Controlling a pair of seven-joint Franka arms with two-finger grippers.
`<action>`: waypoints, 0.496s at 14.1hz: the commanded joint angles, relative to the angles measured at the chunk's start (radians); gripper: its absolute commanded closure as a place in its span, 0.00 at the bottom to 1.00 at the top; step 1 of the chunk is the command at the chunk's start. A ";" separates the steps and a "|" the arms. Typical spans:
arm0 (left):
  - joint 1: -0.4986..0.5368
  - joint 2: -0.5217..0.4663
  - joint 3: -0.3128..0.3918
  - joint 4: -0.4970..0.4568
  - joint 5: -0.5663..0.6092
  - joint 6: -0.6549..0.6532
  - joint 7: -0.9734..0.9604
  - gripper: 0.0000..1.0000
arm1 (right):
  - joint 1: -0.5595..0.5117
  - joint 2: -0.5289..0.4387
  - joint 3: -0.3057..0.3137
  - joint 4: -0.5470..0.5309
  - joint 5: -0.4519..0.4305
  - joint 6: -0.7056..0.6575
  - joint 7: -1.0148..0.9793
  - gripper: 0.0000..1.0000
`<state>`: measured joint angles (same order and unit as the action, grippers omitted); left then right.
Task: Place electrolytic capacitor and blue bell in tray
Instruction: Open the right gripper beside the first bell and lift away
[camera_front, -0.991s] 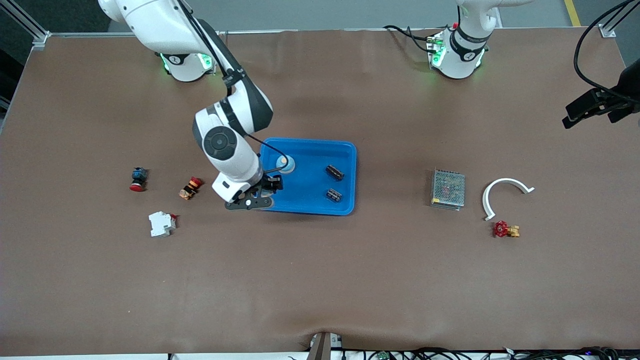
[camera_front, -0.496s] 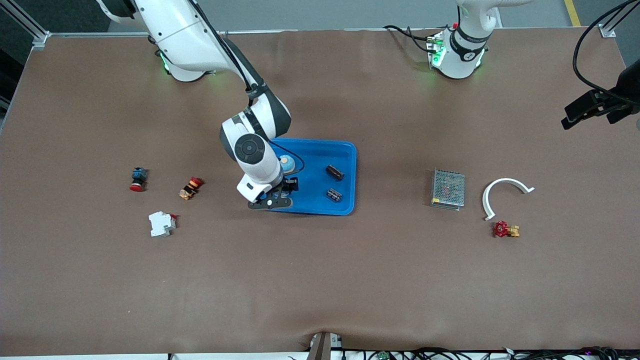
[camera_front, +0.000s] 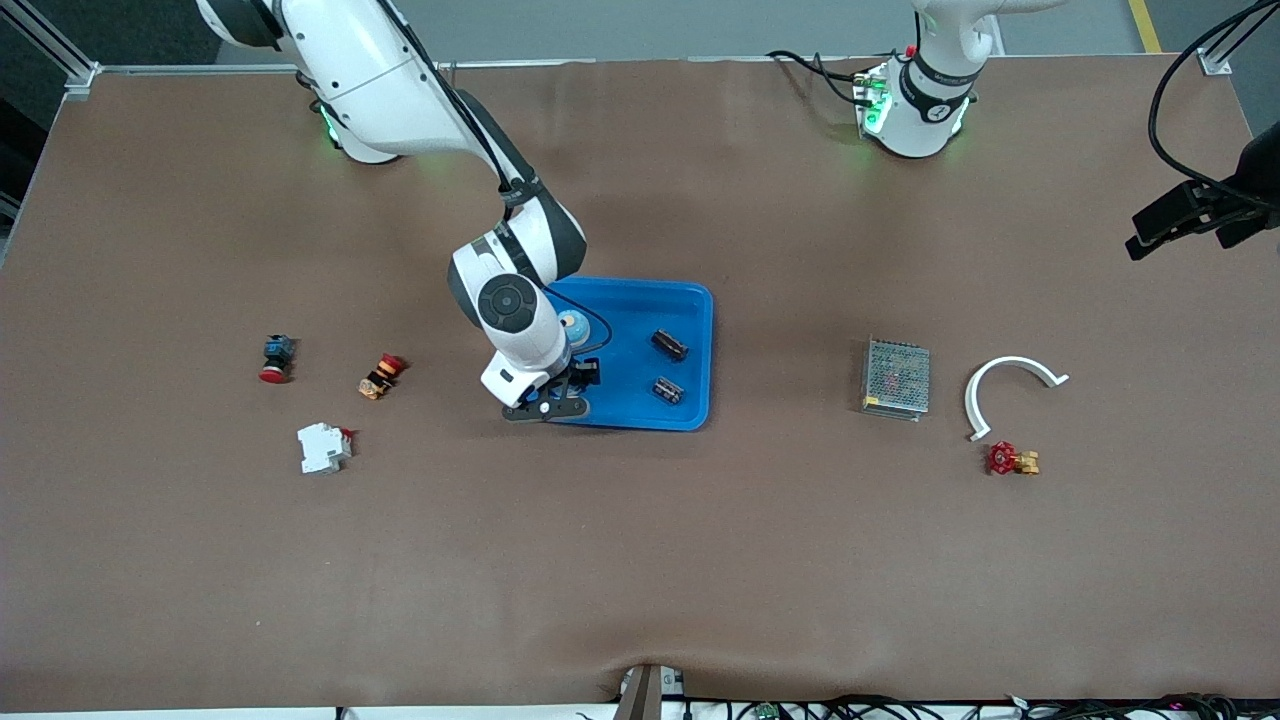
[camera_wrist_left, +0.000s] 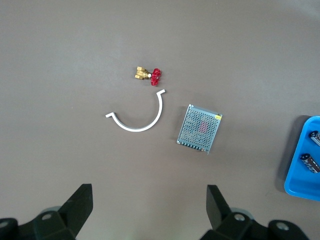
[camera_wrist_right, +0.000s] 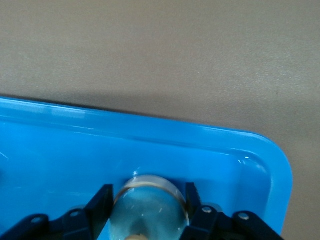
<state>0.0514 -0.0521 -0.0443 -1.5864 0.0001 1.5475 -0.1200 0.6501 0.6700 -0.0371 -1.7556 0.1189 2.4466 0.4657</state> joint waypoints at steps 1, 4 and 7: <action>0.008 -0.011 -0.003 -0.004 -0.020 0.000 0.019 0.00 | 0.011 0.000 -0.009 0.008 0.018 -0.004 0.001 0.00; 0.008 -0.008 -0.003 0.011 -0.015 -0.001 0.014 0.00 | 0.003 -0.023 -0.010 0.005 0.016 -0.029 -0.018 0.00; 0.008 0.000 -0.003 0.025 -0.018 -0.001 0.014 0.00 | -0.006 -0.119 -0.013 0.001 0.015 -0.153 -0.064 0.00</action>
<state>0.0517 -0.0521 -0.0443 -1.5768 0.0001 1.5475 -0.1200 0.6495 0.6400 -0.0466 -1.7382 0.1188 2.3696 0.4370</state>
